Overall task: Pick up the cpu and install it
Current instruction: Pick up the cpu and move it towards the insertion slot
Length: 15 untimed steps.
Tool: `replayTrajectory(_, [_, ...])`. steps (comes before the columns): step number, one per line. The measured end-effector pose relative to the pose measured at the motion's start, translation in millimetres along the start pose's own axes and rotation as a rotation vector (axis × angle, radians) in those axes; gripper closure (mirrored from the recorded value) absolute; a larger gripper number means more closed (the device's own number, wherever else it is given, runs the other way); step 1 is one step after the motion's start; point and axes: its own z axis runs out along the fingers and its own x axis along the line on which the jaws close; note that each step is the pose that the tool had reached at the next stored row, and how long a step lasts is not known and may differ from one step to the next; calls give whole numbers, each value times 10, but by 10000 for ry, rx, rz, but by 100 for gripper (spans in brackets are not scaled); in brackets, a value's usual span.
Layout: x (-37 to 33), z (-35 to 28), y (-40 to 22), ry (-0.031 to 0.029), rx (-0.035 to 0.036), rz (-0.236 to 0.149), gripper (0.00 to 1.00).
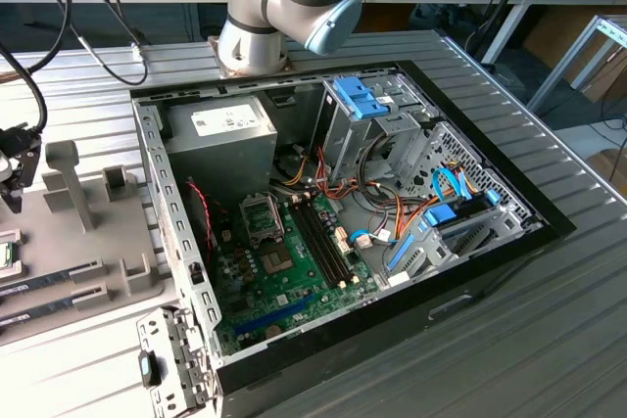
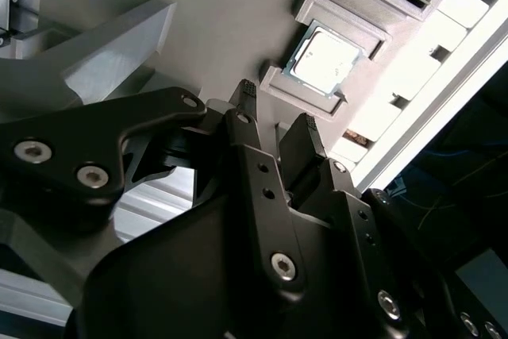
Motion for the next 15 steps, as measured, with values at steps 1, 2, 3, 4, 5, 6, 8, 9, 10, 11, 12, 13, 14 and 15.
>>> replayTrajectory(1, [0, 1, 0, 0, 0, 0, 61])
replayTrajectory(2, [0, 2, 0, 0, 0, 0, 61])
replayTrajectory(3, [0, 4, 0, 0, 0, 0, 61])
replayTrajectory(4, [0, 5, 0, 0, 0, 0, 61])
replayTrajectory(5, [1, 8, 0, -1, 0, 0, 61])
replayTrajectory(6, [1, 9, 0, 0, 0, 0, 61])
replayTrajectory(8, [9, 16, 0, -3, -2, 1, 61])
replayTrajectory(9, [22, 18, -1, -1, 0, 1, 61])
replayTrajectory(10, [35, 20, -2, -1, 0, 0, 61])
replayTrajectory(11, [50, 22, -4, -1, 0, 0, 61])
replayTrajectory(12, [66, 26, -6, -1, 0, 0, 61])
replayTrajectory(13, [82, 31, -11, 0, 0, 0, 61])
replayTrajectory(14, [91, 37, -16, 0, 0, -1, 61])
replayTrajectory(15, [99, 47, -21, 0, 0, -2, 61])
